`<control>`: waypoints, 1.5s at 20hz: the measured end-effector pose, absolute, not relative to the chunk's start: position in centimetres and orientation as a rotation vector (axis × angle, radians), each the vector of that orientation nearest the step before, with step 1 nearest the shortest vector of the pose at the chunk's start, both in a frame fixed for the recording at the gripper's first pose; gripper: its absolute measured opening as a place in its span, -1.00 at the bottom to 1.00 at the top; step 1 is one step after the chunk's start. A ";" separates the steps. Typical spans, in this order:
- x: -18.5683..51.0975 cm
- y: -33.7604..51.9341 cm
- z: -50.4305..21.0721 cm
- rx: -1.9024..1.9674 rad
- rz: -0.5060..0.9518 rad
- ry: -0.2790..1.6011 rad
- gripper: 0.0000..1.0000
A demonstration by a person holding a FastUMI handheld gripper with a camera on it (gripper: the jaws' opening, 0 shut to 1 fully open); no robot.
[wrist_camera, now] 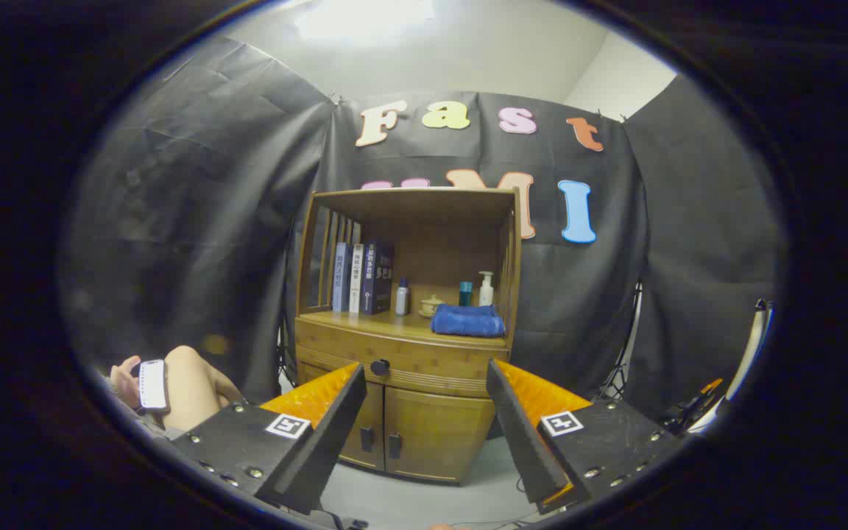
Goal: Pull open the drawer, take out the items inside it, and place them on the countertop above the cabinet.
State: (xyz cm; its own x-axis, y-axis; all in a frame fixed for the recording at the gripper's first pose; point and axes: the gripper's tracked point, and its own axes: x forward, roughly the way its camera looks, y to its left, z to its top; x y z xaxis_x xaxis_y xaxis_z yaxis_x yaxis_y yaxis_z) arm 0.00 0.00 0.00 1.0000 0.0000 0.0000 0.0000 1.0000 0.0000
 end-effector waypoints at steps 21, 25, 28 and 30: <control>0.5 -0.1 -1.8 0.011 -0.021 0.030 0.97; 1.9 0.6 -2.1 -0.001 -0.010 0.023 0.97; 4.1 2.3 -2.8 -0.003 0.015 0.039 0.97; 6.0 3.7 -2.8 0.002 0.043 0.033 0.97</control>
State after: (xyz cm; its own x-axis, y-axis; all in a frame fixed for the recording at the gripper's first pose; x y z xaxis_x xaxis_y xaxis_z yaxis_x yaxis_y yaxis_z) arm 5.98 3.71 -2.80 0.9986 0.0426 -0.0326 -0.0425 0.9991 0.0027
